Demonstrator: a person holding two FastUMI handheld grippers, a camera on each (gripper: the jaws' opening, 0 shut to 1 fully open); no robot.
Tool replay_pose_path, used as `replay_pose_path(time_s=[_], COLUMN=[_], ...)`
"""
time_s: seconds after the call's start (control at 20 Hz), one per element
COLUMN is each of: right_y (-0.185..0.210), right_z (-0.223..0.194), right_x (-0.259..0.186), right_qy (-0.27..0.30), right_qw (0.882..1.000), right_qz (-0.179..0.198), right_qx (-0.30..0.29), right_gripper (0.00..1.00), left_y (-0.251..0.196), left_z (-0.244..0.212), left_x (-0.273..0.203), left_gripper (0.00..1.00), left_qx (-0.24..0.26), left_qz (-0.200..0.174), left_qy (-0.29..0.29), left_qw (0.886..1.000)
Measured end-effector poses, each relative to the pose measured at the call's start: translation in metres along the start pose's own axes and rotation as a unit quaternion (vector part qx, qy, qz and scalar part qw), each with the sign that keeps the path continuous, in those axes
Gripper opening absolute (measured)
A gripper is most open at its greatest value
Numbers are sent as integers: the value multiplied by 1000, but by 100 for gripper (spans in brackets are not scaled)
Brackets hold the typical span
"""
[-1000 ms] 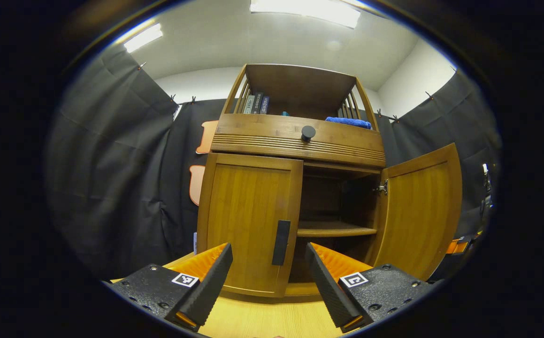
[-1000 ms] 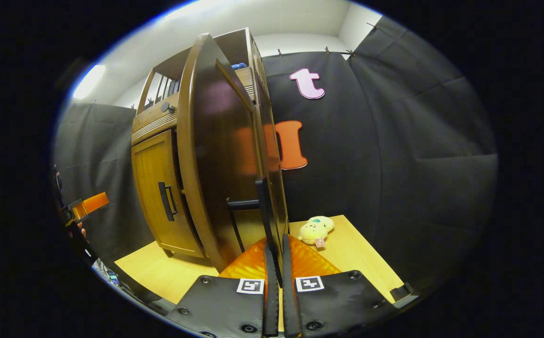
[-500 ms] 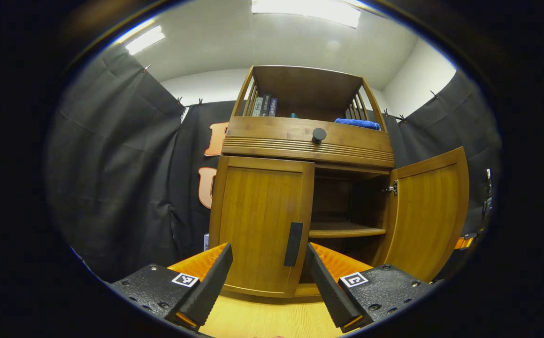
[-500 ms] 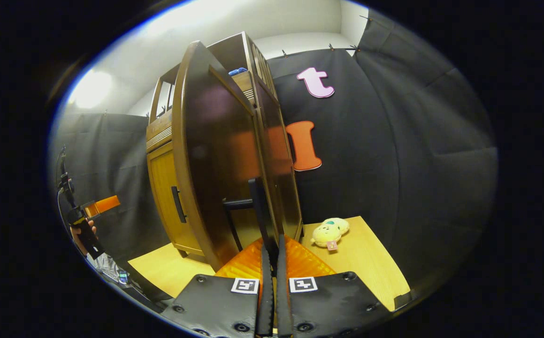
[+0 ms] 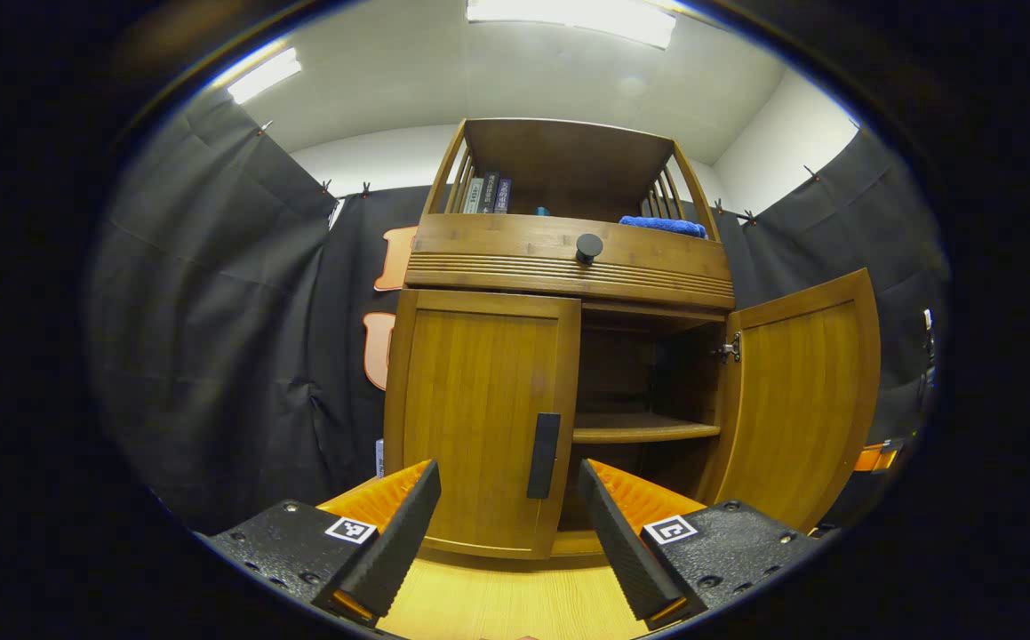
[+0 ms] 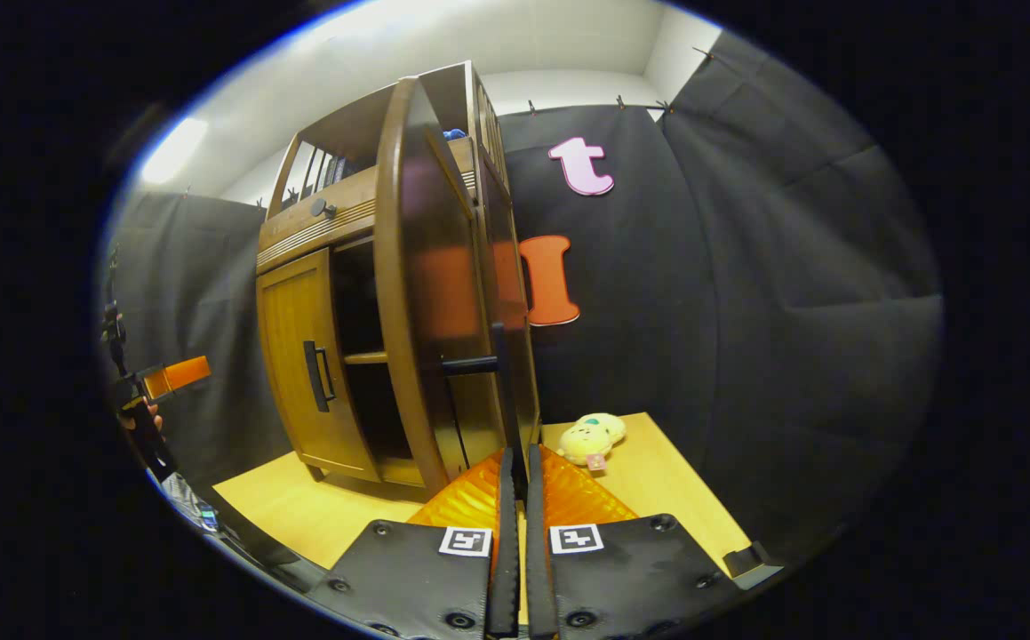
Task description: Open the right door of the double-door shoe cabinet with the right hand, and open the left door with the left hand.
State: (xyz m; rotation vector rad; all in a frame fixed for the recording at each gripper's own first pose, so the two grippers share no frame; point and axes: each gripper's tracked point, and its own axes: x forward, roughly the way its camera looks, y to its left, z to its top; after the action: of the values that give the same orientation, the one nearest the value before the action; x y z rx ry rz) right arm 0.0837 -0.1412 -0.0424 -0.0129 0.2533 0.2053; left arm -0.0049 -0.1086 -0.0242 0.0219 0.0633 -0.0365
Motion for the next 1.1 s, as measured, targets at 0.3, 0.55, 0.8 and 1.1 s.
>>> replay_pose_path(time_s=[0.3,0.55,0.8,1.1], right_y=[-45,-19,43,84], right_z=[27,44,48,41], right_x=[-53,-82,-69,-46], right_qy=[-18,-18,-29,-16], right_qw=[992,990,995,998], right_qz=[-123,-131,-81,-35], right_qx=[3,39,44,47], right_gripper=[9,8,8,8], left_y=[-24,-52,-58,-38], left_z=[-1,-6,2,-42], left_x=[17,41,89,144], left_gripper=[92,93,92,91], left_qx=[-11,-16,-17,-7], left_qz=[-35,-72,-84,-62], left_qy=[4,17,-2,21], left_qw=[999,997,996,998])
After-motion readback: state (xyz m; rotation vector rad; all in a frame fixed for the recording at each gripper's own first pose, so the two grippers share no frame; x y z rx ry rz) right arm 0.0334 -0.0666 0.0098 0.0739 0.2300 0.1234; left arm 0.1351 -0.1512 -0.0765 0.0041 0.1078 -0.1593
